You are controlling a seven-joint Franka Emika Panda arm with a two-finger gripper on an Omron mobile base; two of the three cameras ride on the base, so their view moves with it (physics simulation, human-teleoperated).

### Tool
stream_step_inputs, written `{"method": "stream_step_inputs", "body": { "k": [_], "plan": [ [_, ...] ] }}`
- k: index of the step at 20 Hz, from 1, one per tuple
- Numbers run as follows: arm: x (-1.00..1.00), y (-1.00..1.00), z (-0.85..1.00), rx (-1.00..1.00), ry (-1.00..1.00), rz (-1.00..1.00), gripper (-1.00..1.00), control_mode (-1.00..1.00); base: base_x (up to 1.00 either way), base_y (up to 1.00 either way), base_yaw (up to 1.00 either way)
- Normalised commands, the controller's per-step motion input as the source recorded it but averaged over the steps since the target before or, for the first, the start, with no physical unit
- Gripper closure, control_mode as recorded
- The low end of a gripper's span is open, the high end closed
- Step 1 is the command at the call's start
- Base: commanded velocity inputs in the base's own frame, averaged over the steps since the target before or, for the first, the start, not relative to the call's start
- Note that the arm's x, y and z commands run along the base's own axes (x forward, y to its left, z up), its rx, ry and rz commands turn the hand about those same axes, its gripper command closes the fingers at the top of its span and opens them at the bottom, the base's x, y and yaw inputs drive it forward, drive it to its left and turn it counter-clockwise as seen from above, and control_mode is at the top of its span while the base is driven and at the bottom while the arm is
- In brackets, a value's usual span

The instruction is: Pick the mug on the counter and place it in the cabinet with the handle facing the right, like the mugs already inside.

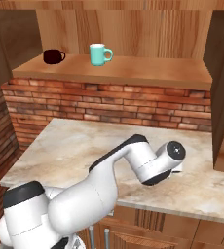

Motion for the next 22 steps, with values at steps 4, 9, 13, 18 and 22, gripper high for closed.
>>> {"method": "stream_step_inputs", "body": {
  "k": [4, 9, 13, 18, 22],
  "plan": [
    [0.01, -0.38, -0.22, 0.00, 0.00, 0.01, -1.00, -1.00, 0.00, 0.00, 0.00],
    [0.00, -0.40, -0.22, 0.00, 0.00, 0.02, -1.00, -1.00, 0.00, 0.00, 0.00],
    [0.16, -0.36, -0.22, 0.01, 0.00, 0.00, -1.00, -1.00, 0.00, 0.00, 0.00],
    [0.28, -0.27, -0.21, 0.03, 0.00, 0.00, -1.00, -1.00, 0.00, 0.00, 0.00],
    [0.32, -0.16, -0.21, 0.06, 0.00, 0.00, -1.00, -1.00, 0.00, 0.00, 0.00]
  ]
}}
